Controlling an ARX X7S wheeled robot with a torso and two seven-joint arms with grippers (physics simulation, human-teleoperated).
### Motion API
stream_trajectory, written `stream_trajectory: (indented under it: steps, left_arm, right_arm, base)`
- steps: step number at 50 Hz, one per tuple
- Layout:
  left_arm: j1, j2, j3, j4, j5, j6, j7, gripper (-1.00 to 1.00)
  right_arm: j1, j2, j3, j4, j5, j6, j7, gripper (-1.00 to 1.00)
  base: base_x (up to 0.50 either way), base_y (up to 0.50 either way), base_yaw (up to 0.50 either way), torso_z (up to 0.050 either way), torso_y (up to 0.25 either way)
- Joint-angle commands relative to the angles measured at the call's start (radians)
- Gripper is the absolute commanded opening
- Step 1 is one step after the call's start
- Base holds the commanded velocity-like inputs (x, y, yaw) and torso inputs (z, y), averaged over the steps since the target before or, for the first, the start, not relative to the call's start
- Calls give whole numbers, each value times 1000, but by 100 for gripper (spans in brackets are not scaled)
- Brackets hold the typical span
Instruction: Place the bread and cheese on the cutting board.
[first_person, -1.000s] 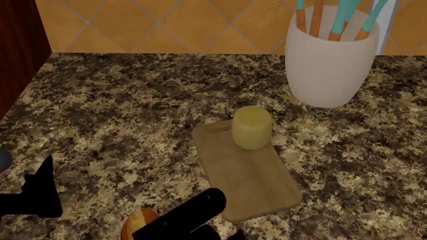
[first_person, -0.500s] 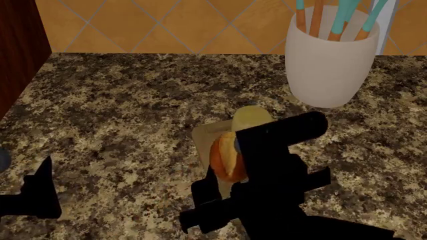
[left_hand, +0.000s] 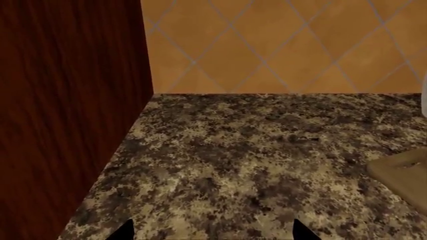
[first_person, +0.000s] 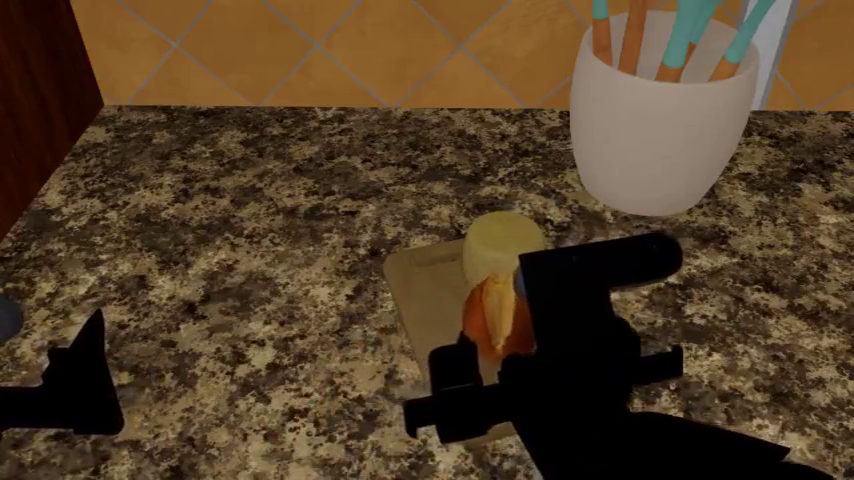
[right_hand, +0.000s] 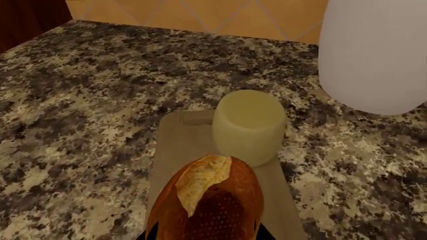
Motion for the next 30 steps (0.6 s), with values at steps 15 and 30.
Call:
stream_trajectory:
  steps: [15,30]
  left_arm:
    - [18,12,-25,5,1,15,21,100]
    - [12,7,-22,5,-5,15,17,100]
  right_arm:
    - [-50,-29,-35,67,-104,-35,-91,-100]
    - [-33,-34,-44,93,-118,-39,-99,-100]
  base:
    - [0,0,0,0,0]
    - [0,0,0,0,0]
